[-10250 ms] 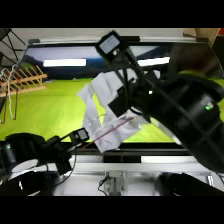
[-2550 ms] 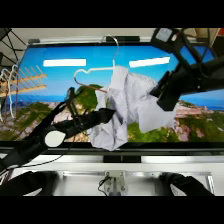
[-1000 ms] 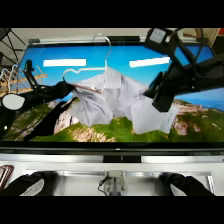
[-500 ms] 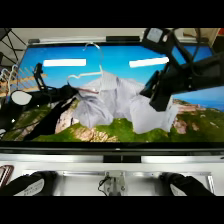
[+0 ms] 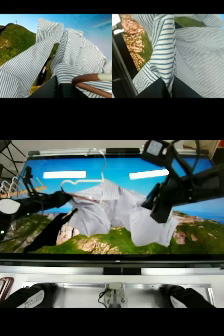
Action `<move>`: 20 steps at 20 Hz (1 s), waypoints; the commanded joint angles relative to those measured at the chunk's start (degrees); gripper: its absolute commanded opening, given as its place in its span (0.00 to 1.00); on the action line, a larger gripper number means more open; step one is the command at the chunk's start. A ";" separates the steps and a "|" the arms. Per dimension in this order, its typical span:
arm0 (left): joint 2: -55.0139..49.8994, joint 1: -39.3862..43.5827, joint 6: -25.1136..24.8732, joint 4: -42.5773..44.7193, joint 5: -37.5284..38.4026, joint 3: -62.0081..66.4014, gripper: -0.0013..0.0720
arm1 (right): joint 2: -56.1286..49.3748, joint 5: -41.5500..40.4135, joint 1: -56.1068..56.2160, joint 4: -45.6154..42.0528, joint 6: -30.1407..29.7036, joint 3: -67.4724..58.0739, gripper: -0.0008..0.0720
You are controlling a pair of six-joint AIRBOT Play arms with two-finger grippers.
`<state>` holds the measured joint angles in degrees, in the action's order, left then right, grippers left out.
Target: Fold the shirts.
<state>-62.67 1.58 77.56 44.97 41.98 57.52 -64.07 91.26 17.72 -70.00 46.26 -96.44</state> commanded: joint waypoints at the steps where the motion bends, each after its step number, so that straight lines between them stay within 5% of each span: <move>1: 2.71 -2.56 -0.63 -0.42 11.30 0.68 0.10 | -0.15 -1.36 0.00 0.13 1.20 0.02 0.13; 5: 2.21 1.22 -0.74 -0.48 16.02 -2.89 0.10 | -0.17 -7.65 0.00 4.20 3.21 0.02 0.13; 14: 2.25 15.15 -0.44 -4.02 -0.96 -4.59 0.10 | -1.60 -8.48 0.00 4.94 8.41 0.02 0.13; 15: 2.29 13.94 -0.44 -4.02 -0.94 -4.59 0.21 | -1.53 -9.16 0.00 5.03 8.41 0.02 0.13; 17: 2.62 10.10 -0.39 -4.07 -0.46 -4.52 0.64 | -1.53 -9.42 0.00 5.16 8.44 0.02 0.13; 20: 3.43 2.69 -0.39 -4.07 6.32 -2.62 0.69 | -1.53 -9.51 0.00 5.05 8.44 0.02 0.13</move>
<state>-59.83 9.28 77.19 41.17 44.01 53.74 -65.56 82.19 17.65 -65.08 54.41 -96.42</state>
